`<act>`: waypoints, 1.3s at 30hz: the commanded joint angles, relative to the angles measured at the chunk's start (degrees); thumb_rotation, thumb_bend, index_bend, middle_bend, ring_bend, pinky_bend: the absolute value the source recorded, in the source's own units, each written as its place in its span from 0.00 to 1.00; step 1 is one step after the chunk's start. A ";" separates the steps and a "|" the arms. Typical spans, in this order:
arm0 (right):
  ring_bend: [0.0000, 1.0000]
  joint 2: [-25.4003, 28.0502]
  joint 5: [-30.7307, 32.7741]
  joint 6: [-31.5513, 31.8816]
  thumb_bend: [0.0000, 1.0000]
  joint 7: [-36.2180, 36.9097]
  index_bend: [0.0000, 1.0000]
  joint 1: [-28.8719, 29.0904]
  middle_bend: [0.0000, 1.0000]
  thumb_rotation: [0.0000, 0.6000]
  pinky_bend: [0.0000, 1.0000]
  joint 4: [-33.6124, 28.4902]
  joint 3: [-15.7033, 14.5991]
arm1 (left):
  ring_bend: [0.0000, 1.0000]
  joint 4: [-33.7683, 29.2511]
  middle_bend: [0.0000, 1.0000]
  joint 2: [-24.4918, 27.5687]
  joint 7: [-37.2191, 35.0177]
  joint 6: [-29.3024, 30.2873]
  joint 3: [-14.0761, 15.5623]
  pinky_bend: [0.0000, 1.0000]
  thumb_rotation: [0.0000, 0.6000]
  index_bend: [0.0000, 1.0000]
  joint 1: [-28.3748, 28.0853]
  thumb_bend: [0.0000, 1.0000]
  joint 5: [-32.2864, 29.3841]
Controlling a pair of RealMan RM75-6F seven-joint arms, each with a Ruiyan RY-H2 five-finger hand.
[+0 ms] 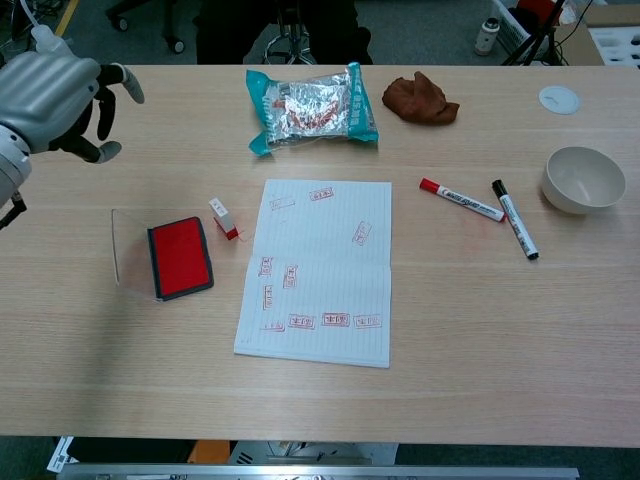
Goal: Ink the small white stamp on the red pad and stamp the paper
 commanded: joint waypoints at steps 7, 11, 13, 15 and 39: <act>0.22 -0.92 -0.78 -0.72 0.12 1.06 0.21 0.95 0.32 1.00 0.27 1.53 -0.15 | 0.27 6.12 0.30 2.95 -12.62 6.32 5.30 0.35 1.00 0.22 7.72 0.26 8.02; 0.22 -1.28 -2.60 -0.76 0.12 0.63 0.21 1.46 0.32 1.00 0.27 1.20 -0.83 | 0.27 7.69 0.30 3.18 -15.25 9.45 6.52 0.36 1.00 0.22 10.47 0.26 9.87; 0.22 -1.33 -3.40 -0.51 0.12 0.14 0.21 1.53 0.32 1.00 0.27 0.75 -1.18 | 0.27 7.93 0.30 3.68 -16.09 10.90 7.37 0.36 1.00 0.23 11.96 0.26 10.78; 0.22 -1.36 -3.95 -0.30 0.12 -0.17 0.21 1.48 0.32 1.00 0.27 0.33 -1.52 | 0.27 8.16 0.30 4.09 -16.47 12.22 8.09 0.36 1.00 0.23 13.21 0.26 11.64; 0.22 -1.44 -7.09 2.84 0.12 -2.24 0.21 1.07 0.32 1.00 0.27 -1.53 -2.63 | 0.27 2.05 0.29 10.00 -19.16 19.90 11.48 0.36 1.00 0.24 23.34 0.26 16.64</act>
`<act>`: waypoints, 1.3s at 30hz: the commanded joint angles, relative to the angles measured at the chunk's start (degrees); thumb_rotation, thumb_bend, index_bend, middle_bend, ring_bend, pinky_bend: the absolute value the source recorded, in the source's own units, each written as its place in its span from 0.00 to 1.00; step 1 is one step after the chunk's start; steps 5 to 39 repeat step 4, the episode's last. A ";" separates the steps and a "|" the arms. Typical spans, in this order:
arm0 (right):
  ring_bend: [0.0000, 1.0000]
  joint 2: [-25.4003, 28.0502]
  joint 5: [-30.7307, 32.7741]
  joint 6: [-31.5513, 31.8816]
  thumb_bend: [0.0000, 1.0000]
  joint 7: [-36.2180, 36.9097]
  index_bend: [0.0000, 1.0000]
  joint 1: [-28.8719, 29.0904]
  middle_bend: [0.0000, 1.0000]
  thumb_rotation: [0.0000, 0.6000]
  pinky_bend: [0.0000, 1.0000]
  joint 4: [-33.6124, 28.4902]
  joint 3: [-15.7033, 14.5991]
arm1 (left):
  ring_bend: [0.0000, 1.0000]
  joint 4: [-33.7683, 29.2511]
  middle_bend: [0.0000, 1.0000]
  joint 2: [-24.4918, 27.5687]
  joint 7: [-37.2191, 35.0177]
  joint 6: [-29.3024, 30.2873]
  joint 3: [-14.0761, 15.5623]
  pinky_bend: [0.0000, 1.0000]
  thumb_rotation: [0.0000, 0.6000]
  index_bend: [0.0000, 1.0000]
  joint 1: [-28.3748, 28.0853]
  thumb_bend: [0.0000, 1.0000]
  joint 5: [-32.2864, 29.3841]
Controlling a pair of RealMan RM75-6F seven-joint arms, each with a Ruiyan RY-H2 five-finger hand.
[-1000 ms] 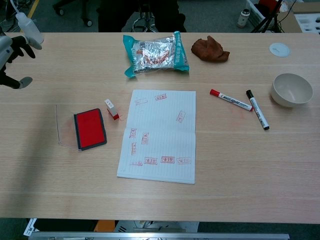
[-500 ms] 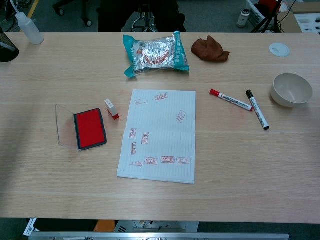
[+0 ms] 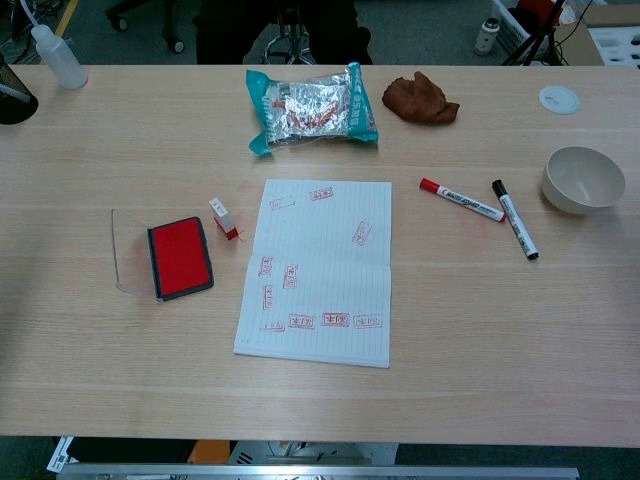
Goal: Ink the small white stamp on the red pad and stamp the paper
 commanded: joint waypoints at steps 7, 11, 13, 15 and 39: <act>0.22 -0.01 0.13 0.56 0.12 -0.63 0.21 -0.17 0.32 1.00 0.27 -0.30 0.08 | 0.27 0.27 0.29 -0.16 0.02 -0.26 -0.64 0.36 1.00 0.24 0.37 0.26 0.12; 0.22 -0.01 0.13 0.56 0.12 -0.63 0.21 -0.17 0.32 1.00 0.27 -0.30 0.08 | 0.27 0.27 0.29 -0.16 0.02 -0.26 -0.64 0.36 1.00 0.24 0.37 0.26 0.12; 0.22 -0.01 0.13 0.56 0.12 -0.63 0.21 -0.17 0.32 1.00 0.27 -0.30 0.08 | 0.27 0.27 0.29 -0.16 0.02 -0.26 -0.64 0.36 1.00 0.24 0.37 0.26 0.12; 0.22 -0.01 0.13 0.56 0.12 -0.63 0.21 -0.17 0.32 1.00 0.27 -0.30 0.08 | 0.27 0.27 0.29 -0.16 0.02 -0.26 -0.64 0.36 1.00 0.24 0.37 0.26 0.12; 0.22 -0.01 0.13 0.56 0.12 -0.63 0.21 -0.17 0.32 1.00 0.27 -0.30 0.08 | 0.27 0.27 0.29 -0.16 0.02 -0.26 -0.64 0.36 1.00 0.24 0.37 0.26 0.12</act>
